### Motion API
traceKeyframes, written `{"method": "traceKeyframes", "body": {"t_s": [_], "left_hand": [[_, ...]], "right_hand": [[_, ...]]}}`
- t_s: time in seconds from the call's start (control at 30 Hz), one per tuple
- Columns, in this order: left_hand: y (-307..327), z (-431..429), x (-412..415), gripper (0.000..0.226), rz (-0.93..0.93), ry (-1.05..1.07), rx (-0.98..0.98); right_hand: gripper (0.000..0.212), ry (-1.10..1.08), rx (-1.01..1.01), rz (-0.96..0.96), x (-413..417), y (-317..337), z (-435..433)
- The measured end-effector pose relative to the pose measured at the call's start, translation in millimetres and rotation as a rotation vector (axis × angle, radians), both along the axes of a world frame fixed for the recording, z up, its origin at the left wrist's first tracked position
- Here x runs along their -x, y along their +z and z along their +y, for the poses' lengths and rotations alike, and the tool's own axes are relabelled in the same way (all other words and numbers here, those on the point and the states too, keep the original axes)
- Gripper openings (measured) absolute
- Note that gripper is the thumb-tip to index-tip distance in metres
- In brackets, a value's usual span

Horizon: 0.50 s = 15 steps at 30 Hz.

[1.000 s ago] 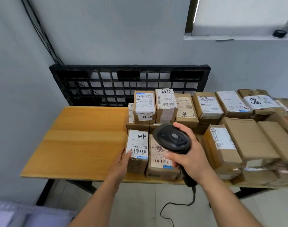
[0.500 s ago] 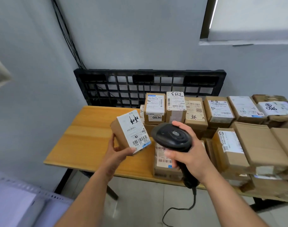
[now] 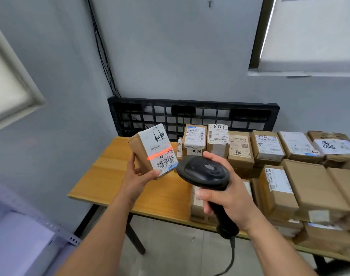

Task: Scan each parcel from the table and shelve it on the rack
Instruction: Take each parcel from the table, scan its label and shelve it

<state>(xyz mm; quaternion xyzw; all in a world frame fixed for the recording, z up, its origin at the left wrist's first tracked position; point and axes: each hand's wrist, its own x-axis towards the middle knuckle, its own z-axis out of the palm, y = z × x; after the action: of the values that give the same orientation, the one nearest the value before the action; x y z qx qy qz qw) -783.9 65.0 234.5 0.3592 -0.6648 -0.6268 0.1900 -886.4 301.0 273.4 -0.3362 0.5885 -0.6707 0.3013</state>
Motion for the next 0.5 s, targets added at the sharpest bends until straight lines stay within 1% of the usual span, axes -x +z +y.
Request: {"method": "traceKeyframes", "body": {"t_s": [0.2, 0.37, 0.5], "left_hand": [[4.7, 6.3, -9.9, 0.119, 0.038, 0.024, 0.033], [6.8, 18.6, -21.9, 0.120, 0.042, 0.047, 0.051], [3.8, 29.6, -36.8, 0.121, 0.018, 0.105, 0.047]], "right_hand": [[0.085, 0.040, -0.027, 0.034, -8.1, 4.3, 10.3], [0.082, 0.063, -0.030, 0.052, -12.1, 1.7, 22.0], [0.083, 0.094, -0.023, 0.026, -16.2, -4.2, 29.5]]}}
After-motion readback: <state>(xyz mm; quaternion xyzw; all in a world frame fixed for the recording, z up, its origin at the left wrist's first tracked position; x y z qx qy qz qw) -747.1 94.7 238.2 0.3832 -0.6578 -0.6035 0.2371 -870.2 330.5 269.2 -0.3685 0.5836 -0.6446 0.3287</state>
